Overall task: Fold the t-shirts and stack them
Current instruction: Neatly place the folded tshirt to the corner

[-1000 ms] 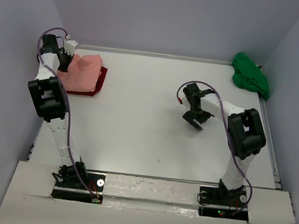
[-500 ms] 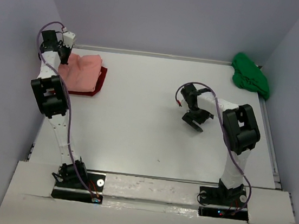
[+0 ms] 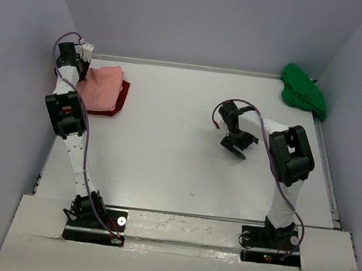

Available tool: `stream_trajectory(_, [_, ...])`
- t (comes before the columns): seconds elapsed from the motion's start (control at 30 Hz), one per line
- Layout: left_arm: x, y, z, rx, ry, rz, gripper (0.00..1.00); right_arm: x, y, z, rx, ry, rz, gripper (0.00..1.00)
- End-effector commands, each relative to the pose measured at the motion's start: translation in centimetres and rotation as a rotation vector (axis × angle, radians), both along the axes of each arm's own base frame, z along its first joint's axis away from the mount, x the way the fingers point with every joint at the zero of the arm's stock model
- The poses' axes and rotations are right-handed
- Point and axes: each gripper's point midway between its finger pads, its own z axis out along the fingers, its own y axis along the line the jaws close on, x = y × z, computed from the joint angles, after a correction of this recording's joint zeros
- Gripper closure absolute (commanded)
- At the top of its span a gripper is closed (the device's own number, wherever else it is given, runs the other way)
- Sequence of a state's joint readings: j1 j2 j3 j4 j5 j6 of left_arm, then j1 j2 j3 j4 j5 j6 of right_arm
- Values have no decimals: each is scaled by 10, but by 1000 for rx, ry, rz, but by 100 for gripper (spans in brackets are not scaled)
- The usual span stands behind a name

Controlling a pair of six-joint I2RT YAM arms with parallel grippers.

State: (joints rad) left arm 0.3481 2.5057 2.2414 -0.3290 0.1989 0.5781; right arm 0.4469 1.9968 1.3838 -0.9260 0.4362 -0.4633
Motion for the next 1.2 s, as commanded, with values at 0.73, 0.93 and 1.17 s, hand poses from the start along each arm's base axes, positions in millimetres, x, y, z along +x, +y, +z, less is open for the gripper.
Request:
stream_trajectory(0.73, [-29, -84, 106, -24, -90, -159, 100, -3, 22, 35, 160, -73, 10, 16])
stream_trajectory(0.93, [-33, -113, 83, 20, -14, -213, 100, -5, 21, 33, 162, -78, 13, 16])
stream_trajectory(1.17, [-23, -136, 45, 8, 60, -241, 100, -7, 20, 32, 165, -83, 19, 16])
